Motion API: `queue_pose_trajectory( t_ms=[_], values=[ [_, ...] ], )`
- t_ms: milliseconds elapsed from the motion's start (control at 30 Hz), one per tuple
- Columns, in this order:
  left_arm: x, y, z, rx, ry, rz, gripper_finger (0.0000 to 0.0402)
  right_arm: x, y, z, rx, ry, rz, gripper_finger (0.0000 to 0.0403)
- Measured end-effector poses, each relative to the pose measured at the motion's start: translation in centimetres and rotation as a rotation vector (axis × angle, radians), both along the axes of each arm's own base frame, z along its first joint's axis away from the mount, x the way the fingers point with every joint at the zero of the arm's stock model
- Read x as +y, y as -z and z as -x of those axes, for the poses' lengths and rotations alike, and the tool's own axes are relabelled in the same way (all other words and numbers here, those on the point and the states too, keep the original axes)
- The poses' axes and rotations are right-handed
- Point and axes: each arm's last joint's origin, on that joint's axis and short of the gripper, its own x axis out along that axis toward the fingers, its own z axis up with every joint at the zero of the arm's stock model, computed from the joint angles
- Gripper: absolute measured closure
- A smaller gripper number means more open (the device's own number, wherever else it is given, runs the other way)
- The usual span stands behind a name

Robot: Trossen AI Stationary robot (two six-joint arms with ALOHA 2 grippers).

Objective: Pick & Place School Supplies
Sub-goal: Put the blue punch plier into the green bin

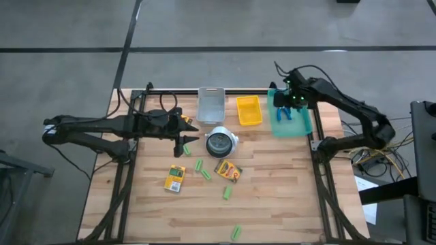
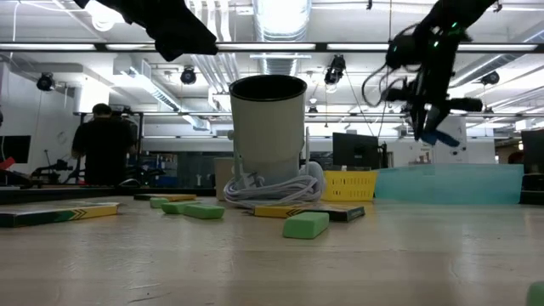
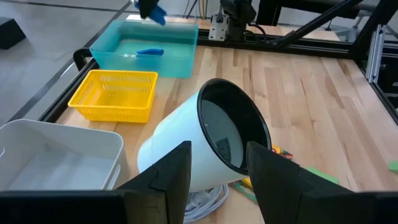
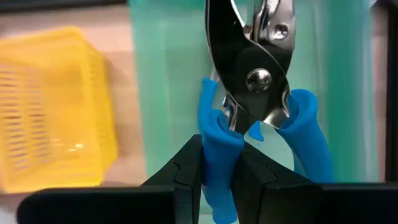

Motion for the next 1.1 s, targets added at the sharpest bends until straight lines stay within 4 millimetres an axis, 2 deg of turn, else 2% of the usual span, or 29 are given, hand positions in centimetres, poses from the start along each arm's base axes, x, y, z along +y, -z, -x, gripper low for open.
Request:
queue_pose_trajectory(
  t_ms=[300, 533, 767, 1100],
  values=[
    [0.0, 0.0, 0.0, -0.002, -0.007, 0.016, 0.0241, -2.2, 5.2, -2.0, 0.106, -0.040, -0.211, 0.0349],
    [0.0, 0.0, 0.0, 0.000, -0.008, 0.017, 0.0241, -3.2, 8.1, -2.4, 0.165, -0.052, -0.312, 0.0349],
    [0.0, 0.2, 0.0, 0.006, -0.009, 0.021, 0.0241, -3.3, 8.9, -2.6, 0.185, -0.060, -0.335, 0.0349],
    [0.0, 1.6, 0.1, 0.046, -0.021, 0.048, 0.0241, -3.3, 8.9, -2.6, 0.187, -0.070, -0.335, 0.0349]
  ],
)
